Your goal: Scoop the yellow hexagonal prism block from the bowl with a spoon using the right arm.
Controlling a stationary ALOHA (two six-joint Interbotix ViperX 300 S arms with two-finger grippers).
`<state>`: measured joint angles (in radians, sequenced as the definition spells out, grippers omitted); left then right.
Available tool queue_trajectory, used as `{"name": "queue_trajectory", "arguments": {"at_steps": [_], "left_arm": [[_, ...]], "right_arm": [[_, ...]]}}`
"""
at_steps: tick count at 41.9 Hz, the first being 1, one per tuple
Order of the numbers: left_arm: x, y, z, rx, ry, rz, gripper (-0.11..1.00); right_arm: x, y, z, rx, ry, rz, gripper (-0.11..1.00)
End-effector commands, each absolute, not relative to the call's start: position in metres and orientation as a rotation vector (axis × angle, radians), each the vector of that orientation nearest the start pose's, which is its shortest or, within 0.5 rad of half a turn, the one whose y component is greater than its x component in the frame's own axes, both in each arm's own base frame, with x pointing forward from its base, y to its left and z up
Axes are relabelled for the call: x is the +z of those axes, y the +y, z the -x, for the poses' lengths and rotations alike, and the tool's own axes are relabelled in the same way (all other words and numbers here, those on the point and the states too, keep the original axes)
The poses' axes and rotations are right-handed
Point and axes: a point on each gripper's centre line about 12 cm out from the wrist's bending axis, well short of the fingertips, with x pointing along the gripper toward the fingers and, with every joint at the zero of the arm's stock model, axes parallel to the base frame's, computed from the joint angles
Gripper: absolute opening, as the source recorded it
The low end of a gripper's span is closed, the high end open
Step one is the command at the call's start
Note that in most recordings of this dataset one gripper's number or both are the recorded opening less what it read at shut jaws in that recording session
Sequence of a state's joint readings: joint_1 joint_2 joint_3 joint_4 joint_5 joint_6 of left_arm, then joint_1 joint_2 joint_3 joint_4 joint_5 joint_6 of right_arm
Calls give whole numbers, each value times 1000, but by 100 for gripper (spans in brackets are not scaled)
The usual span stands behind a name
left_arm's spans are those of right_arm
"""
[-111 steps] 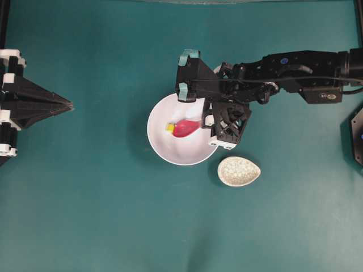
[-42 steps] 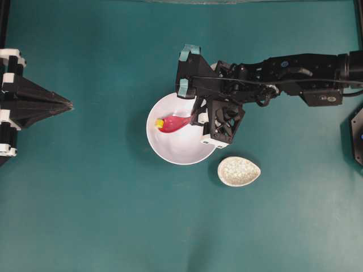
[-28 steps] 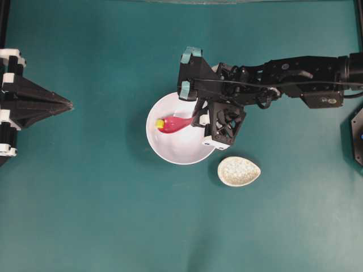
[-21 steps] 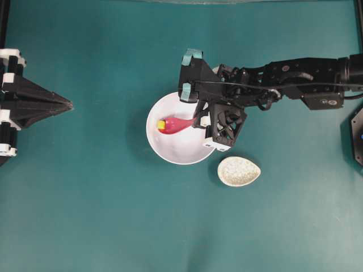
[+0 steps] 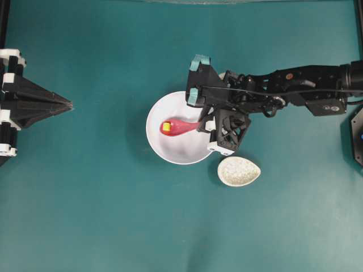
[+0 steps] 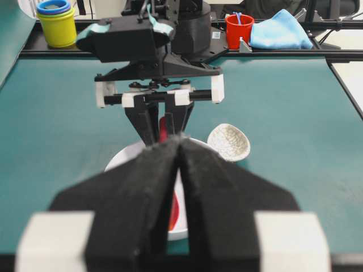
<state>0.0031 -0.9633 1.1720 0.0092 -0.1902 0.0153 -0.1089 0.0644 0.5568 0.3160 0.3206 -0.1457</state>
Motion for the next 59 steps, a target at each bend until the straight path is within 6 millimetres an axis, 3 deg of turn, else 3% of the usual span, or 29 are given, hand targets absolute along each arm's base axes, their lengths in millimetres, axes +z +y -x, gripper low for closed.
{"name": "queue_trajectory", "arguments": {"at_steps": [1, 33, 59], "left_arm": [[294, 1, -202, 2, -9, -29, 6], [294, 1, -202, 2, -8, -29, 6], [295, 1, -202, 2, -8, -29, 6]], "right_arm": [[161, -30, -394, -83, 883, -244, 25], [150, -28, -387, -112, 857, -267, 24], [187, -27, -383, -101, 767, -263, 24]]}}
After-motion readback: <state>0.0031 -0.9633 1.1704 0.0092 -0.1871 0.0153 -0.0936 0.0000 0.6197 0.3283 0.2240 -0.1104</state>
